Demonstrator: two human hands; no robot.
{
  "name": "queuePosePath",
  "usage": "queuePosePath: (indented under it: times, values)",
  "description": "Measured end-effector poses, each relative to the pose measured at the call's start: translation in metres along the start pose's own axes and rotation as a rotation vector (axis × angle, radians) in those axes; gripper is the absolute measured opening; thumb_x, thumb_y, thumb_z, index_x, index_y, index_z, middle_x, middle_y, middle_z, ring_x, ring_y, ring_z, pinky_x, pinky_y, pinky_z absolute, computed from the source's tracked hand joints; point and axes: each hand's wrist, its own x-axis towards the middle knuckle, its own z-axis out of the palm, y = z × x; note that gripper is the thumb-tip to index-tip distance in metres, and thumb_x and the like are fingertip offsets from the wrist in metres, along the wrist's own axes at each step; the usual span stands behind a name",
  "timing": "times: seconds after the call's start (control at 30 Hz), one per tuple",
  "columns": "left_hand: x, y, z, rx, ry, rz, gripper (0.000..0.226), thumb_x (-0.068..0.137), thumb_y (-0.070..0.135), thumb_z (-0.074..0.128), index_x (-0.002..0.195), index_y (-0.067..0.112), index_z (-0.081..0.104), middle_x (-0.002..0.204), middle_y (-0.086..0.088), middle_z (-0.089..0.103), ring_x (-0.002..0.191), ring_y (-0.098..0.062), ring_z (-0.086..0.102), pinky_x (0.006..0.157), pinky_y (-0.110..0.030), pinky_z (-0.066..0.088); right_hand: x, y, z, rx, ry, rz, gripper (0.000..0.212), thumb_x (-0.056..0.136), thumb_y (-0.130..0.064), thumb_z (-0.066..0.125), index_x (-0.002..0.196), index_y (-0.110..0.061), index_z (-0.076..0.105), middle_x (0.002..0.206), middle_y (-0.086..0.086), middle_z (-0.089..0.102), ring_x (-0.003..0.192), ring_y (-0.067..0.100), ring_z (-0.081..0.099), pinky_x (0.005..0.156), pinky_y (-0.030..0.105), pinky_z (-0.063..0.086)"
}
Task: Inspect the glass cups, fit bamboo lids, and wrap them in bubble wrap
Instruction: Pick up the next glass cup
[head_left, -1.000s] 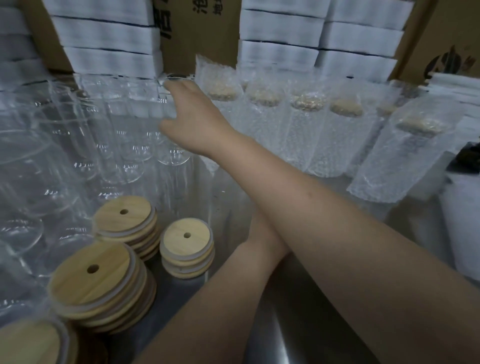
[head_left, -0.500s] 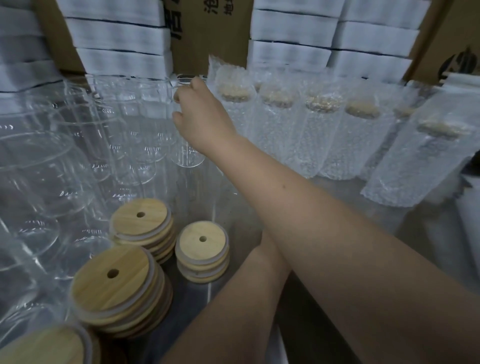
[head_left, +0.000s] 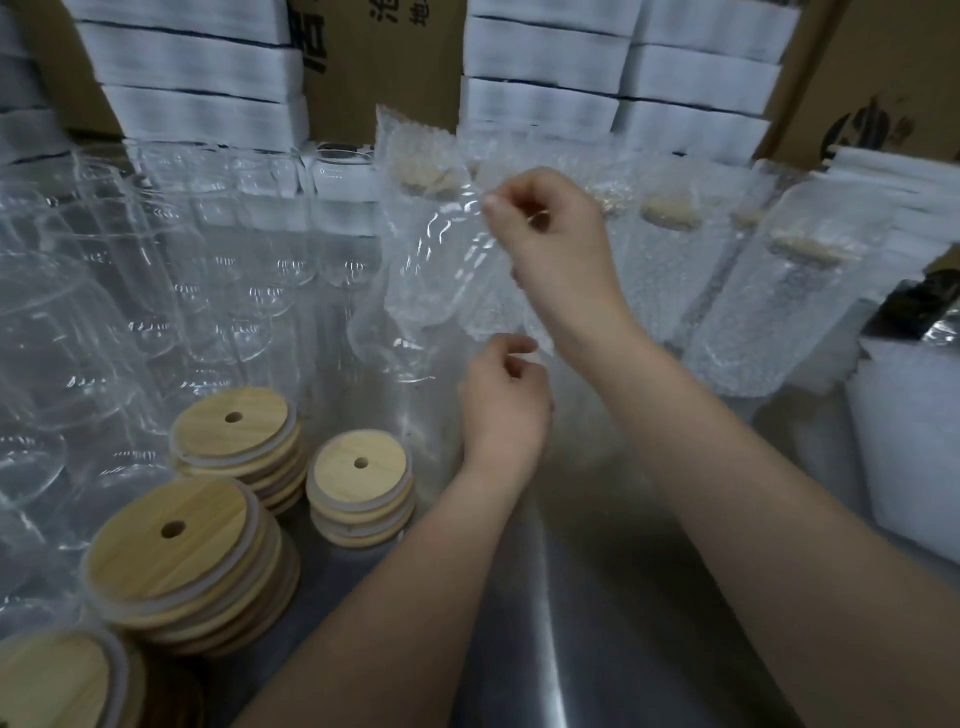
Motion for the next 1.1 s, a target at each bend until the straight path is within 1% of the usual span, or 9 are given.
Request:
queuePosePath:
  times: [0.07,0.2,0.33,0.5,0.63,0.77,0.9,1.0,1.1]
  values:
    - [-0.002,0.004,0.000,-0.062,0.019,-0.035,0.032,0.092,0.000,0.037,0.089,0.025,0.056,0.077,-0.004,0.057,0.043,-0.012,0.054,0.039,-0.023,0.043,-0.003,0.003,-0.023,0.115,0.109,0.043,0.026,0.095,-0.008,0.059,0.074,-0.022,0.055,0.069,-0.009,0.052,0.061,0.004,0.045,0.061,0.023,0.040]
    - [-0.001,0.011,-0.003,-0.233,0.025,-0.075,0.027,0.103,0.000,0.028,0.104,0.013,0.052,0.081,-0.007,0.054,0.054,-0.017,0.055,0.040,-0.021,0.049,0.001,0.017,-0.057,0.378,0.279,0.197,0.025,0.097,-0.005,0.053,0.074,-0.017,0.054,0.065,-0.005,0.049,0.046,0.005,0.038,0.053,0.022,0.039]
    - [0.003,0.019,-0.013,-0.559,0.002,-0.197,0.021,0.106,0.020,0.037,0.103,0.008,0.054,0.098,-0.020,0.057,0.066,-0.023,0.065,0.063,-0.032,0.060,0.001,0.043,-0.071,0.636,0.306,0.360,0.027,0.100,-0.005,0.046,0.076,-0.015,0.051,0.065,-0.002,0.043,0.040,0.008,0.030,0.049,0.022,0.034]
    - [0.007,0.017,-0.018,-0.750,-0.184,-0.360,0.066,0.095,0.064,0.039,0.114,0.004,0.059,0.113,-0.023,0.066,0.090,-0.035,0.073,0.078,-0.047,0.060,-0.007,0.073,-0.078,0.782,0.294,0.549,0.024,0.100,-0.012,0.043,0.078,-0.015,0.051,0.066,-0.003,0.042,0.040,0.008,0.030,0.050,0.023,0.031]
    - [0.005,0.019,-0.017,-0.733,-0.273,-0.400,0.096,0.066,0.075,0.055,0.124,-0.002,0.052,0.119,-0.025,0.063,0.098,-0.041,0.070,0.076,-0.050,0.060,-0.008,0.085,-0.085,0.749,0.276,0.541,0.021,0.100,-0.013,0.046,0.081,-0.017,0.054,0.065,-0.005,0.050,0.042,0.007,0.034,0.050,0.021,0.034]
    - [0.003,0.017,-0.016,-0.642,-0.455,-0.360,0.055,0.077,0.048,0.069,0.115,0.011,0.054,0.107,-0.013,0.064,0.104,-0.034,0.067,0.089,-0.047,0.057,-0.009,0.084,-0.082,0.653,0.281,0.483,0.013,0.100,-0.019,0.053,0.093,-0.019,0.063,0.091,-0.002,0.061,0.053,0.010,0.043,0.053,0.024,0.041]
    - [0.003,0.021,-0.017,-0.728,-0.400,-0.339,0.036,0.074,0.028,0.070,0.104,0.015,0.057,0.105,-0.012,0.062,0.106,-0.032,0.060,0.109,-0.047,0.039,-0.015,0.080,-0.074,0.773,0.204,0.506,0.019,0.101,-0.032,0.053,0.111,-0.018,0.060,0.111,0.005,0.055,0.079,0.019,0.060,0.077,0.034,0.055]
    - [0.005,0.025,-0.017,-0.788,-0.344,-0.319,0.043,0.071,0.035,0.067,0.106,0.014,0.057,0.107,-0.014,0.060,0.109,-0.030,0.056,0.109,-0.044,0.038,-0.025,0.080,-0.065,0.817,0.086,0.578,0.036,0.103,-0.040,0.044,0.123,-0.010,0.053,0.122,0.014,0.050,0.104,0.025,0.058,0.105,0.046,0.044]
    - [0.004,0.024,-0.017,-0.753,-0.327,-0.293,0.048,0.086,0.044,0.059,0.121,0.012,0.053,0.117,-0.015,0.063,0.109,-0.027,0.061,0.105,-0.040,0.043,-0.038,0.079,-0.054,0.725,-0.087,0.614,0.050,0.102,-0.048,0.037,0.132,-0.012,0.055,0.122,0.007,0.060,0.113,0.020,0.058,0.107,0.044,0.042]
